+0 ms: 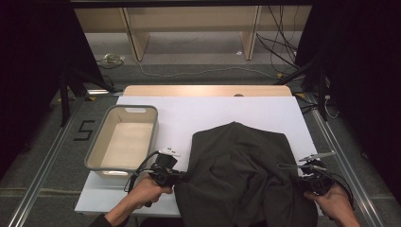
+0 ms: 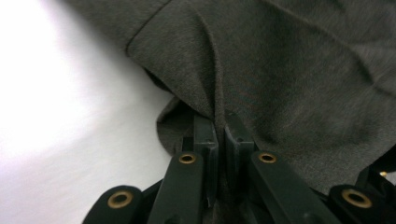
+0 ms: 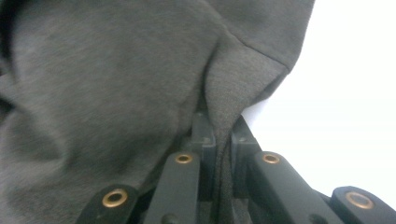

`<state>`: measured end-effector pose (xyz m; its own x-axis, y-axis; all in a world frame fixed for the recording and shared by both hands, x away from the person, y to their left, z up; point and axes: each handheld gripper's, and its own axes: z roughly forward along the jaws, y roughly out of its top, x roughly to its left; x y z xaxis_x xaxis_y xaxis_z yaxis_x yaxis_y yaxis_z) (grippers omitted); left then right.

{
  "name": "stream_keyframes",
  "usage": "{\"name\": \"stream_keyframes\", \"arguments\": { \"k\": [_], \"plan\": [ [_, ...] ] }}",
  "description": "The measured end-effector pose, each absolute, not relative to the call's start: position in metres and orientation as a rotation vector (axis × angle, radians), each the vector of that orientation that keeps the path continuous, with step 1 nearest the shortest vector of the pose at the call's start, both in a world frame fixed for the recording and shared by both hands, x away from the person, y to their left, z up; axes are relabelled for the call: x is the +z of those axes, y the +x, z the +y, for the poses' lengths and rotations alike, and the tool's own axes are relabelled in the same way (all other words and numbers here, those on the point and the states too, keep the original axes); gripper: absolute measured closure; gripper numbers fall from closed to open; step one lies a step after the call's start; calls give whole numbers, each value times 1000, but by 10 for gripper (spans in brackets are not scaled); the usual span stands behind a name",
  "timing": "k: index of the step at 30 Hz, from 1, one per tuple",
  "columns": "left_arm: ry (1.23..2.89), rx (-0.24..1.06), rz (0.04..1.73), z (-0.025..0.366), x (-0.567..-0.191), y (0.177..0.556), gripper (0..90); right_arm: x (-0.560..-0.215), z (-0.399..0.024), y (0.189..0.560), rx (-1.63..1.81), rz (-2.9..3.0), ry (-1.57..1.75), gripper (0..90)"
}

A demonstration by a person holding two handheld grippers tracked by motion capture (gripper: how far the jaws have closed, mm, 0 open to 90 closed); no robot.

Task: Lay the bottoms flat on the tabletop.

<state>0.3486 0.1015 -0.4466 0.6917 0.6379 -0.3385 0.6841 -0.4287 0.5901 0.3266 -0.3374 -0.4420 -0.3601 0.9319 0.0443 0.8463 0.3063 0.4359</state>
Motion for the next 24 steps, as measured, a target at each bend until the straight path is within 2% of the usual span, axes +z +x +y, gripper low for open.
{"name": "stream_keyframes", "arguments": {
  "k": [8, 16, 18, 21, 24],
  "plan": [
    [2218, -94, 966, 87, -453, 343, 849, -449, -354, 334, 470, 2321, 1669, 852],
    [2196, -82, 974, 85, -452, 342, 801, -450, -367, 338, 457, 2275, 1723, 852],
    [2186, -84, 972, 87, -450, 344, 759, -452, -369, 339, 446, 2274, 1735, 852],
    [2177, -75, 997, 90, -447, 345, 639, -453, -366, 338, 444, 2294, 1720, 845],
    [2156, -68, 1029, 96, -443, 349, 526, -450, -362, 336, 467, 2306, 1705, 777]
  ]
}}
